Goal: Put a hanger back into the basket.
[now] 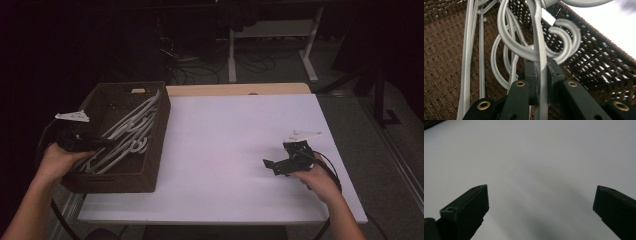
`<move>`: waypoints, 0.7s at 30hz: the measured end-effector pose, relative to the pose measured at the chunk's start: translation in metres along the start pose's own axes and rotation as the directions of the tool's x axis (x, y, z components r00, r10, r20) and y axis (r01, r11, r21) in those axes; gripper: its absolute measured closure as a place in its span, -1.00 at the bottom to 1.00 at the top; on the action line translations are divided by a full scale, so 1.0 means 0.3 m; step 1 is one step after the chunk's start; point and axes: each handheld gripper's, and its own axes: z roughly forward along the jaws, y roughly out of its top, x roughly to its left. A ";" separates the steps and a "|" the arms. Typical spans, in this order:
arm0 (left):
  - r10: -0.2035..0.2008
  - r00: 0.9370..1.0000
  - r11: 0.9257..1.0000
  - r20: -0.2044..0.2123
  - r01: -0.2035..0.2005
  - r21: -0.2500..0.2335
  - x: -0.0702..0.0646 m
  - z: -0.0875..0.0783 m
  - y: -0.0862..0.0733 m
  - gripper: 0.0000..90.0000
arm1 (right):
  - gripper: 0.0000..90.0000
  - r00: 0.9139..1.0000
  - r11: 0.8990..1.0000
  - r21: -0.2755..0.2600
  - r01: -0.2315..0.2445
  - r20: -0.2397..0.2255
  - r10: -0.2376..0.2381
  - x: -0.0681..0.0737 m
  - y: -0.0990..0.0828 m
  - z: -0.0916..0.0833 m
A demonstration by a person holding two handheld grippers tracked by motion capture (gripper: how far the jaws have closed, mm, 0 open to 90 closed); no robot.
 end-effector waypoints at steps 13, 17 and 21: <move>-0.017 0.999 0.999 -0.045 0.016 -0.037 0.010 0.012 -0.001 0.24 | -1.00 1.000 1.000 -0.004 0.008 0.007 -0.008 -0.004 0.000 -0.010; -0.008 1.000 0.994 -0.021 0.006 -0.106 -0.024 0.000 0.018 -0.09 | -1.00 1.000 1.000 -0.011 0.010 0.005 -0.010 -0.001 0.006 -0.019; 0.020 1.000 0.986 0.025 -0.015 -0.167 -0.081 0.009 0.046 -0.28 | -1.00 1.000 1.000 -0.012 0.022 -0.008 -0.023 0.005 0.017 -0.032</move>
